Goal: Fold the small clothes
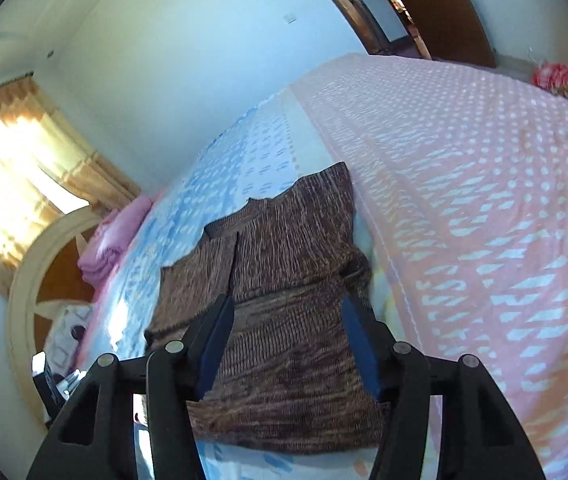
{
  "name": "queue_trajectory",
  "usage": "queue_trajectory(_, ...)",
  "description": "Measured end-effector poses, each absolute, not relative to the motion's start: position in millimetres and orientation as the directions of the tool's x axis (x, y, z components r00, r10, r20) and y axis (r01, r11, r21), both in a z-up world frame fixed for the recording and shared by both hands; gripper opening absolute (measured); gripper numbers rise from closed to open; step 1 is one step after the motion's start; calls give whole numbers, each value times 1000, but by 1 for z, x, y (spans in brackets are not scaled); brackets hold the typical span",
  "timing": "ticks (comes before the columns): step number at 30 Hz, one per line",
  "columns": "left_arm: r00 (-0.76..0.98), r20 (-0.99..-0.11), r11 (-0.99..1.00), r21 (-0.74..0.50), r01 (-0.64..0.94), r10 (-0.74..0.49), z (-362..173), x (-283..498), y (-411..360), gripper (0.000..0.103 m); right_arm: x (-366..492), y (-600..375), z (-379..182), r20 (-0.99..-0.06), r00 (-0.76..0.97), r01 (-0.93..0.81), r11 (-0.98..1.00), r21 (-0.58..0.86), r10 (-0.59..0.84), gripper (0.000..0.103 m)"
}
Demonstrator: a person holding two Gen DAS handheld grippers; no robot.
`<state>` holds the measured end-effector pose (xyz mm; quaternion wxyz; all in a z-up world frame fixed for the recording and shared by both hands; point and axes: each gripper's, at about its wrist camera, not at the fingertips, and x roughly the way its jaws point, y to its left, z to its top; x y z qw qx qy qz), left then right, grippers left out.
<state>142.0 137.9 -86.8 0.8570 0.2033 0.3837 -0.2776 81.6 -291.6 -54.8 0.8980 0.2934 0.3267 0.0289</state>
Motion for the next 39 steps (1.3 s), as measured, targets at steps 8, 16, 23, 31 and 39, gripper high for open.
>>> queue_trajectory(8,483,-791,716,84,693,-375,-108,187,83,74,77,-280,-59,-590,768,136,837,530,249,57)
queue_trajectory(16,419,-757,794,-212,570,-502,-123,215,105,43,74,-281,-64,-619,752,149,857,493,226,57)
queue_trajectory(23,423,-765,827,-245,505,-485,-124,214,110,43,76,-283,-62,-645,755,171,916,363,114,57)
queue_trajectory(31,450,-763,837,-211,505,-464,-125,212,99,36,97,-276,-81,-718,693,124,970,210,68,57)
queue_trajectory(39,466,-770,851,-185,491,-436,-126,213,95,44,154,-249,-101,-760,646,17,994,104,69,57)
